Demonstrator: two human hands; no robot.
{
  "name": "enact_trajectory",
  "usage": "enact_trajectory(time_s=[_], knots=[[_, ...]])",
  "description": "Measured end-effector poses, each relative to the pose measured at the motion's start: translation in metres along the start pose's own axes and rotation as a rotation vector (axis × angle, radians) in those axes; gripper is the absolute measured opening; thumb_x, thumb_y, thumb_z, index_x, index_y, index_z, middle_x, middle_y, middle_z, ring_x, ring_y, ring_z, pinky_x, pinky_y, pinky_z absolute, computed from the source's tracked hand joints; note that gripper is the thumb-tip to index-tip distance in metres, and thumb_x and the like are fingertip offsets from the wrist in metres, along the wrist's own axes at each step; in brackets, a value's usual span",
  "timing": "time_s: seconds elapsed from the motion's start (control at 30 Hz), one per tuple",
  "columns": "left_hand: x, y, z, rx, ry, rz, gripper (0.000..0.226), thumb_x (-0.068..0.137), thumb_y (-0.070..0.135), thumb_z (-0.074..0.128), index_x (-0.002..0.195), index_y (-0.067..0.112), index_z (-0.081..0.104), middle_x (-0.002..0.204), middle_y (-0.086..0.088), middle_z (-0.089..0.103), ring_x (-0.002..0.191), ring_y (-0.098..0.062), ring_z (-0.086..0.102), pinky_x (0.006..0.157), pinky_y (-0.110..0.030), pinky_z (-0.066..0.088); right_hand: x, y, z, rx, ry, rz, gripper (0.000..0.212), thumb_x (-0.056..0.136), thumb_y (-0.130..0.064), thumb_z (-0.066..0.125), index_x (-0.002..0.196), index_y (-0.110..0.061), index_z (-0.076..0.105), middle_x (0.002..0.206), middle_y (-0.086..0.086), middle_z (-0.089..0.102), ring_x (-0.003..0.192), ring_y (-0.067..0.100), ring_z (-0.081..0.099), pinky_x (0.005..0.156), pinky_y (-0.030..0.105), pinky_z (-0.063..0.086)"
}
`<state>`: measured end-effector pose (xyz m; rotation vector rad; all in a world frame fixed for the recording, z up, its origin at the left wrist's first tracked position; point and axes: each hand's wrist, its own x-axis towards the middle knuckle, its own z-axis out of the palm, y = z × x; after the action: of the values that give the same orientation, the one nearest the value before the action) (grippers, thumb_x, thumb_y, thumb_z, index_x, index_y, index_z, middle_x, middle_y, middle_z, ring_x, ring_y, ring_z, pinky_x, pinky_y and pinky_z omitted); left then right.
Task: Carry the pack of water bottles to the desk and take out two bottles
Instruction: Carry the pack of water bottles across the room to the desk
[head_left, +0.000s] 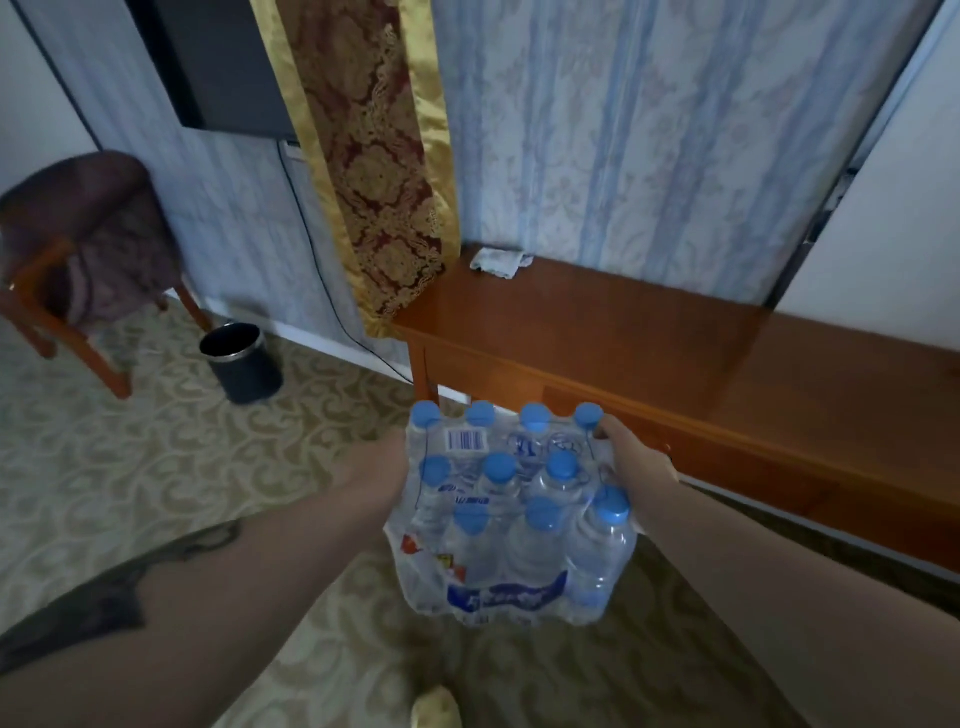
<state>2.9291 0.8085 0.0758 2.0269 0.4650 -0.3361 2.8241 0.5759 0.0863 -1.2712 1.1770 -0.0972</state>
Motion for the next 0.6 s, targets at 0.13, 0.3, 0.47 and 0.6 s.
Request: enact_trajectory(time_s=[0.13,0.3,0.47,0.6], knots=[[0.066,0.074,0.004,0.051,-0.013,0.079,0.053,0.093,0.044,0.043,0.124,0.004,0.059,0.128,-0.016,0.058,0.115,-0.034,0.055,0.096,-0.04,0.043,0.025,-0.067,0.041,0.061,0.039,-0.039,0.038,0.072,-0.045,0.07,0.085,-0.012,0.059,0.097,0.01,0.068,0.093,0.026,0.068,0.091,0.043,0.055],[0.131,0.158,0.019,0.188,0.033,0.157,0.051,0.09,0.046,0.038,0.106,0.005,0.064,0.116,-0.019,0.063,0.105,-0.034,0.058,0.083,-0.036,0.046,0.062,-0.137,0.072,0.104,0.095,-0.061,0.052,0.056,-0.049,0.072,0.088,-0.009,0.06,0.095,0.01,0.072,0.083,0.026,0.071,0.084,0.043,0.058],[0.19,0.219,0.049,0.055,-0.068,0.2,0.049,0.087,0.038,0.047,0.109,-0.003,0.063,0.12,-0.024,0.064,0.111,-0.04,0.06,0.093,-0.042,0.051,0.119,-0.2,0.095,0.115,0.088,-0.087,0.056,0.052,-0.046,0.071,0.092,-0.008,0.064,0.094,0.011,0.073,0.08,0.027,0.072,0.082,0.044,0.059],[0.225,0.264,0.08,0.179,-0.013,0.195,0.059,0.092,0.042,0.033,0.105,-0.002,0.07,0.11,-0.022,0.069,0.105,-0.035,0.063,0.098,-0.045,0.047,0.167,-0.246,0.109,0.11,0.086,-0.097,0.055,0.052,-0.047,0.071,0.09,-0.008,0.062,0.094,0.011,0.072,0.079,0.027,0.071,0.075,0.038,0.059]])
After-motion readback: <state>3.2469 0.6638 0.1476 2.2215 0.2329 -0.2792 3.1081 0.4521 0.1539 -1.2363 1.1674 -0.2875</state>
